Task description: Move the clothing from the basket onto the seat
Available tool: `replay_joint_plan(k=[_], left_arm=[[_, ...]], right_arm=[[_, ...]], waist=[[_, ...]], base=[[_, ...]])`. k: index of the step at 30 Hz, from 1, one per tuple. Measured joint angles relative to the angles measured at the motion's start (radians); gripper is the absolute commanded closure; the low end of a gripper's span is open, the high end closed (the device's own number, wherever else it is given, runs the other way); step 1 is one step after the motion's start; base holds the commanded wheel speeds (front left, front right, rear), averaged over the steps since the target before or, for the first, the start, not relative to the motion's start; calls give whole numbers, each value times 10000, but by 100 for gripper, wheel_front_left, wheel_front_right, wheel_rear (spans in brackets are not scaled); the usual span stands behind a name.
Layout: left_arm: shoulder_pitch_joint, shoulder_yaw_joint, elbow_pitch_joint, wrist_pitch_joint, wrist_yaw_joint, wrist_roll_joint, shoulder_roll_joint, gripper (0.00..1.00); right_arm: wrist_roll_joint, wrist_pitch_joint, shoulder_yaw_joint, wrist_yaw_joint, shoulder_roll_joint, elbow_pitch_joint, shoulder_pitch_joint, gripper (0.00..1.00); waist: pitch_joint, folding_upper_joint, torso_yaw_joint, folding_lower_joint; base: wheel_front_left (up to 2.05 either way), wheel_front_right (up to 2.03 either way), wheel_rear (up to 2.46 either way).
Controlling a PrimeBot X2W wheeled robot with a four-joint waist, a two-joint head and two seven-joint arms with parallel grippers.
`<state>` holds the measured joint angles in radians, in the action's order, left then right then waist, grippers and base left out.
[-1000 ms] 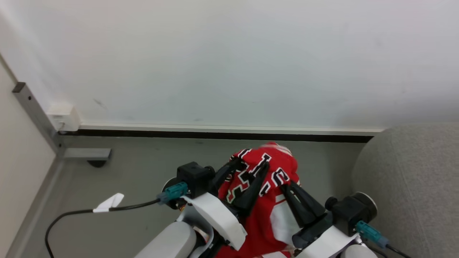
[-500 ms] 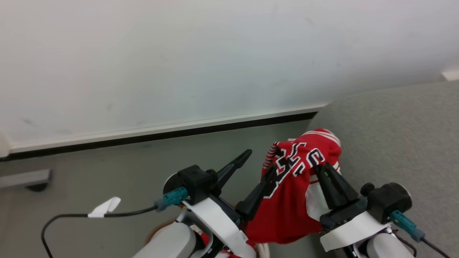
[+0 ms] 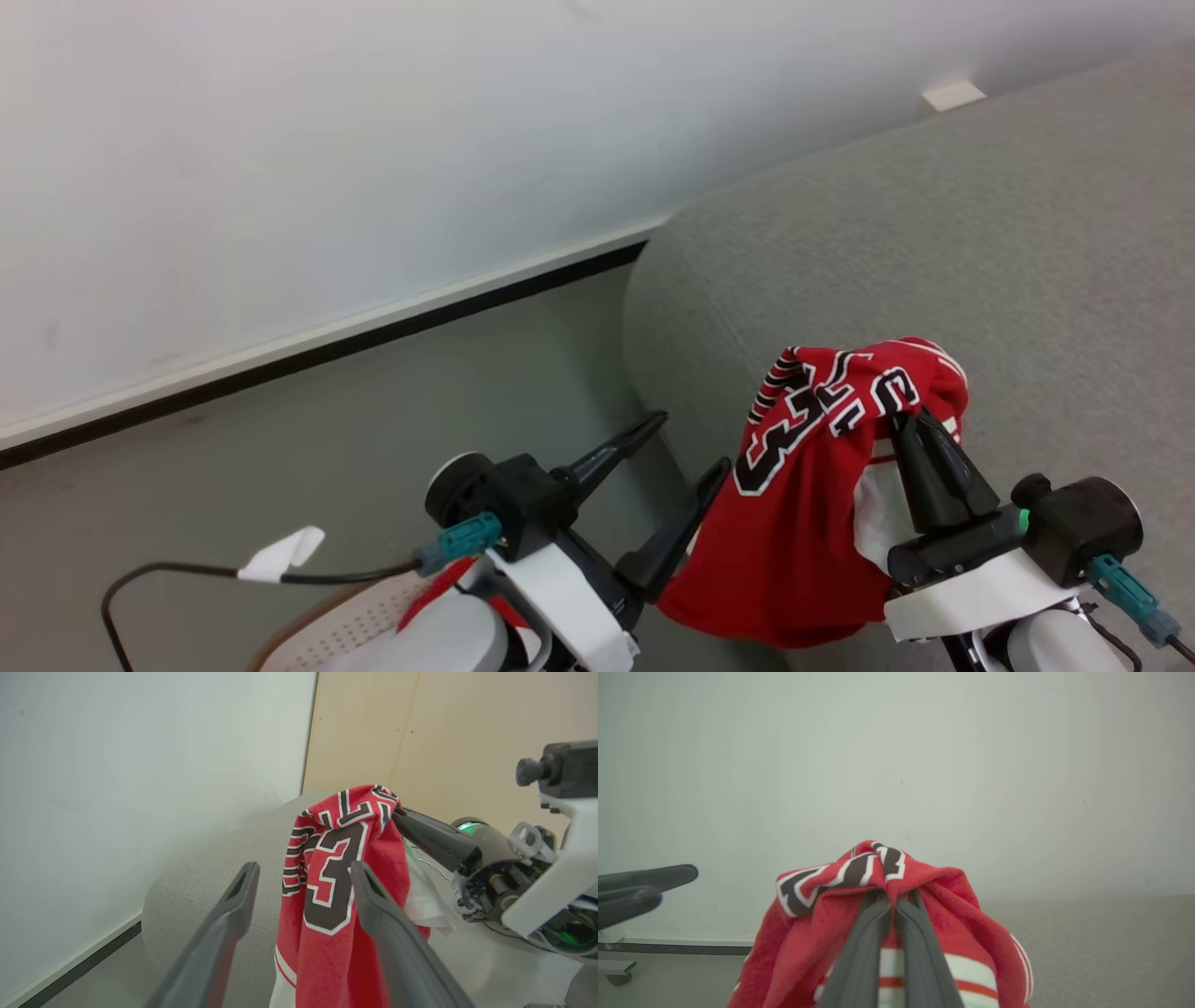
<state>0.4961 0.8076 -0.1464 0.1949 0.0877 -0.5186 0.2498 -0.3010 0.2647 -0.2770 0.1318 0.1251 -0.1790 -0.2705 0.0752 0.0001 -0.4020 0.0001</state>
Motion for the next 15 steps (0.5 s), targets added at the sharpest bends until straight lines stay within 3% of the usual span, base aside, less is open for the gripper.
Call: replay_joint_plan(k=[7,15], left_arm=[[10,242,-15,4,10,171,79,0],[316,274,119,-12,35,228,190,0]], right_arm=[[52,0,259,0,8,324,142,100],[184,-8,460,0,52,171,-339,100]], waist=[[441,0,-647,0],[1014,0,-708,0]], base=[[0,0,0],[0,0,0]])
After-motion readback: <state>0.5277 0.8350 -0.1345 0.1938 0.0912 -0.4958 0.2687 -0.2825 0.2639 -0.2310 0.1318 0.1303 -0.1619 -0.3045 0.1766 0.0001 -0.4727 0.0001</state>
